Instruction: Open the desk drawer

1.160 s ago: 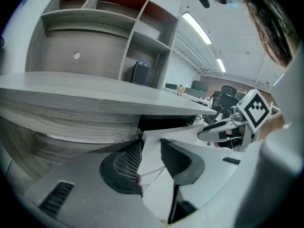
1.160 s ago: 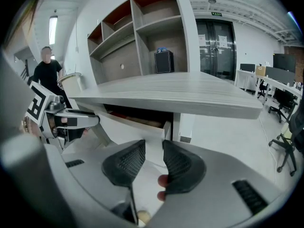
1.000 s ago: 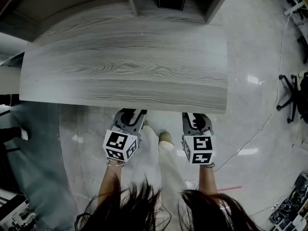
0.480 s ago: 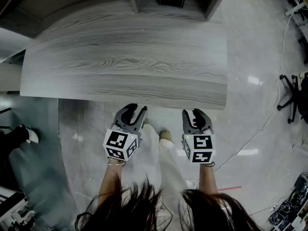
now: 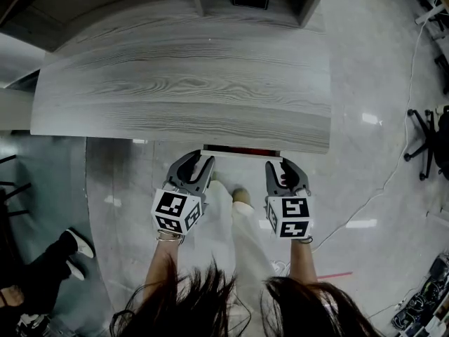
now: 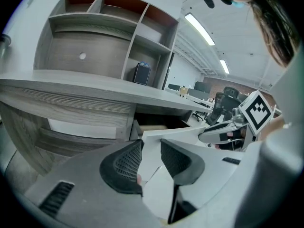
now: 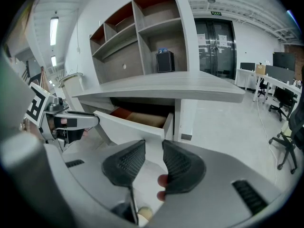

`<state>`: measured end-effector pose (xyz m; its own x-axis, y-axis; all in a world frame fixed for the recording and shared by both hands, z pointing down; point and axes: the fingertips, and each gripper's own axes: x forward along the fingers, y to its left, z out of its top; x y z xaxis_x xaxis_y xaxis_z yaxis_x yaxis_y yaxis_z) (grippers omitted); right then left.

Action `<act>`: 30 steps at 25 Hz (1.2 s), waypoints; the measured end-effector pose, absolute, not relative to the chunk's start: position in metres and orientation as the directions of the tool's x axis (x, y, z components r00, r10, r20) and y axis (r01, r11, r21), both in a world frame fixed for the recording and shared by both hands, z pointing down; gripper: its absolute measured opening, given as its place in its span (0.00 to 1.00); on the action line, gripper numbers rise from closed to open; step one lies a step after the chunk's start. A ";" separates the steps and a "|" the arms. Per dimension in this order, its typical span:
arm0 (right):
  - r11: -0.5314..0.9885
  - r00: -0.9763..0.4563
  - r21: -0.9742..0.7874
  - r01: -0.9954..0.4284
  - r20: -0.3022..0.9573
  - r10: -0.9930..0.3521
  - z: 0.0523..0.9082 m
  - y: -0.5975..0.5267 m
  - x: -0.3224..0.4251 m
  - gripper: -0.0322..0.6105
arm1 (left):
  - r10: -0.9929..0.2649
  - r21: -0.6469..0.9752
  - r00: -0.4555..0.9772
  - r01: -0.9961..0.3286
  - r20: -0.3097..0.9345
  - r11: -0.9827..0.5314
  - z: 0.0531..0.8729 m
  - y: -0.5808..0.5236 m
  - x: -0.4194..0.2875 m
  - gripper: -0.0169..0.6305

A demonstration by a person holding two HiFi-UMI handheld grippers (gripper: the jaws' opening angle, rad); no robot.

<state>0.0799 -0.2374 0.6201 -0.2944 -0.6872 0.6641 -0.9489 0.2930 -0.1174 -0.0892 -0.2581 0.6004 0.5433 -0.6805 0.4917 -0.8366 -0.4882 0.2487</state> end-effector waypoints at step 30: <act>0.284 -0.291 -0.125 -0.951 0.674 -0.679 0.625 -0.204 0.080 0.23 | -0.682 0.284 0.541 -0.840 0.492 -0.461 0.606 -0.223 -0.091 0.22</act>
